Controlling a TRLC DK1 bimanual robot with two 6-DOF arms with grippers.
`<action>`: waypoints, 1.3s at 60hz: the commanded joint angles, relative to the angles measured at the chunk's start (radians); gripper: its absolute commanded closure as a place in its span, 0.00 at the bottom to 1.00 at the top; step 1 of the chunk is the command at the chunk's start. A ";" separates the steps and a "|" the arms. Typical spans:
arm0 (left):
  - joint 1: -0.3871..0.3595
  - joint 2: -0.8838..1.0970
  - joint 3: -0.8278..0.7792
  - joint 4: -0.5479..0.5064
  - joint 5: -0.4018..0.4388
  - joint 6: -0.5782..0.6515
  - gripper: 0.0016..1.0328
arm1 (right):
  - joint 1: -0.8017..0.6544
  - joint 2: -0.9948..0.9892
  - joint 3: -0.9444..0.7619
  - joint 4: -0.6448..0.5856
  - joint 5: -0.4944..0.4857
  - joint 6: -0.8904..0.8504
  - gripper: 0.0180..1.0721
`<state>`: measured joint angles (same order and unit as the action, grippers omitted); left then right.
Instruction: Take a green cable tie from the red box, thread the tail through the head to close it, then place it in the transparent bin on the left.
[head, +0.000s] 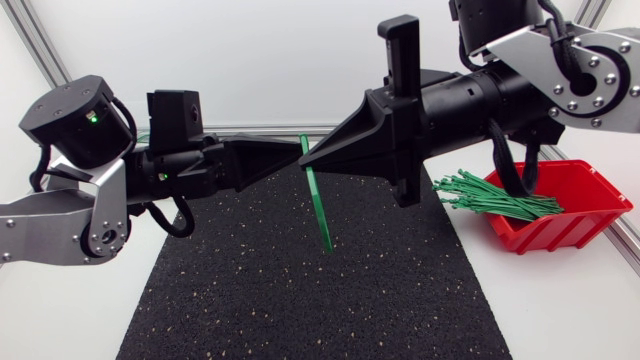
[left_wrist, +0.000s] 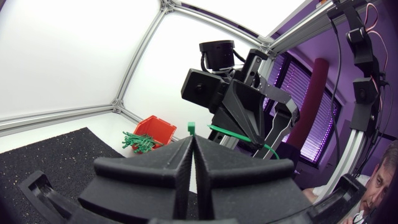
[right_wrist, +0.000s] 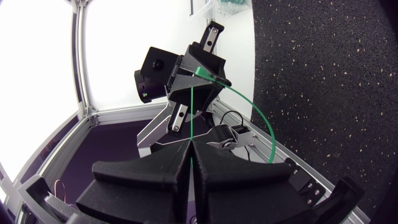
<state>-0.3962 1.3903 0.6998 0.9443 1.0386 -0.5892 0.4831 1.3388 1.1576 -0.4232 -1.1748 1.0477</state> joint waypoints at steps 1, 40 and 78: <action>-0.009 0.013 -0.019 0.021 -0.003 0.017 0.97 | 0.005 0.002 0.022 -0.006 -0.002 0.020 0.95; -0.015 0.001 -0.019 0.021 -0.005 0.014 0.97 | -0.001 0.030 0.028 0.012 -0.002 0.020 0.95; -0.010 0.009 -0.016 0.021 -0.017 0.017 0.97 | -0.009 0.000 0.011 0.012 0.000 0.018 0.95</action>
<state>-0.4053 1.3903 0.6998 0.9443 1.0298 -0.5892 0.4812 1.3594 1.1633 -0.4187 -1.1748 1.0477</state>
